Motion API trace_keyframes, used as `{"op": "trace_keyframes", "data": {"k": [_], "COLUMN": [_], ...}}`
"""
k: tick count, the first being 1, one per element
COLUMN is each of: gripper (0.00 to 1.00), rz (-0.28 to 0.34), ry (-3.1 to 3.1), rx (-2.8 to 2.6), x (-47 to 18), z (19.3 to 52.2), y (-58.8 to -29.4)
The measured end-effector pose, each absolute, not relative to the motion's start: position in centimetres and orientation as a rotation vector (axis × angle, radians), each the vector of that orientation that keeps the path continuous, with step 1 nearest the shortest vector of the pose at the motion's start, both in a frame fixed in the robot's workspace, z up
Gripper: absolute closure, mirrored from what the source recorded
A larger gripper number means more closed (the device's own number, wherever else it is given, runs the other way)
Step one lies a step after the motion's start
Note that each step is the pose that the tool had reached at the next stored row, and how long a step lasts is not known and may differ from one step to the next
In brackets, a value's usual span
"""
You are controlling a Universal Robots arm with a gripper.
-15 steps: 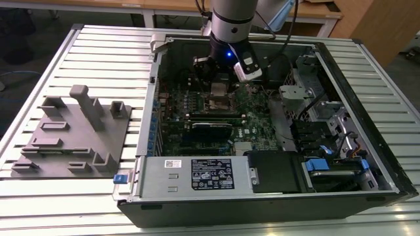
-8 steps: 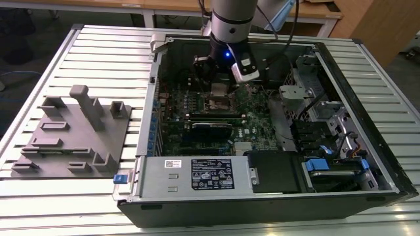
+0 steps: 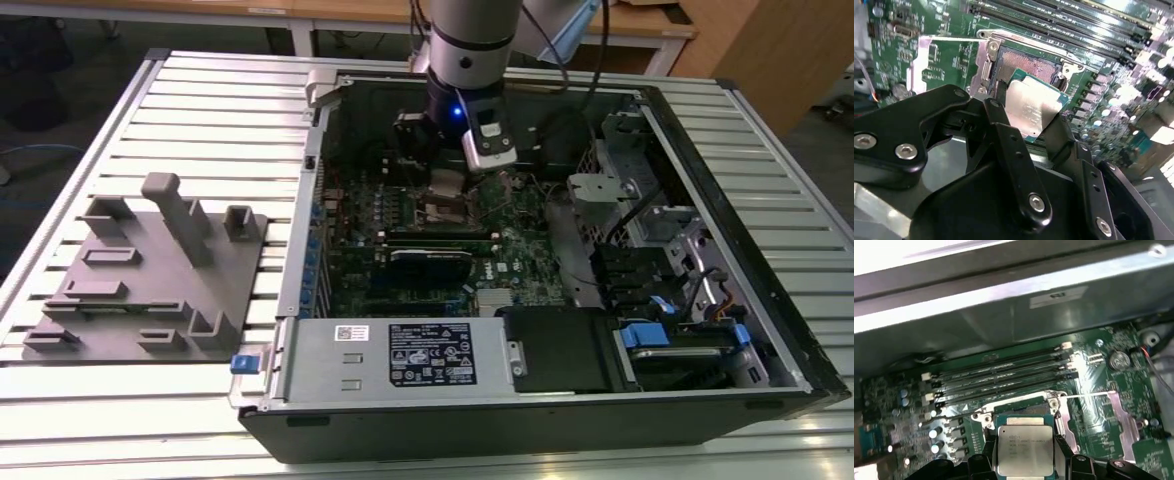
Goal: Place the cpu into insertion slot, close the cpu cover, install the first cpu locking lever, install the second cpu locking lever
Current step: 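Place the cpu into insertion slot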
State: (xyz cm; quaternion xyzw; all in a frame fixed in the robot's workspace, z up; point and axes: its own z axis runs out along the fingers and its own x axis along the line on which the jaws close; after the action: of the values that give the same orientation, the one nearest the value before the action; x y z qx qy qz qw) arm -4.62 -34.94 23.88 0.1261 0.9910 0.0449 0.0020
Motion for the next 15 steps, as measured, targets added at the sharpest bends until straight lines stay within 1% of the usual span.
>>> {"op": "trace_keyframes", "data": {"k": [15], "gripper": [0.46], "rz": [0.138], "ry": [3.015], "rx": [0.811], "x": [-4.62], "z": [23.6], "y": [-34.94]}}
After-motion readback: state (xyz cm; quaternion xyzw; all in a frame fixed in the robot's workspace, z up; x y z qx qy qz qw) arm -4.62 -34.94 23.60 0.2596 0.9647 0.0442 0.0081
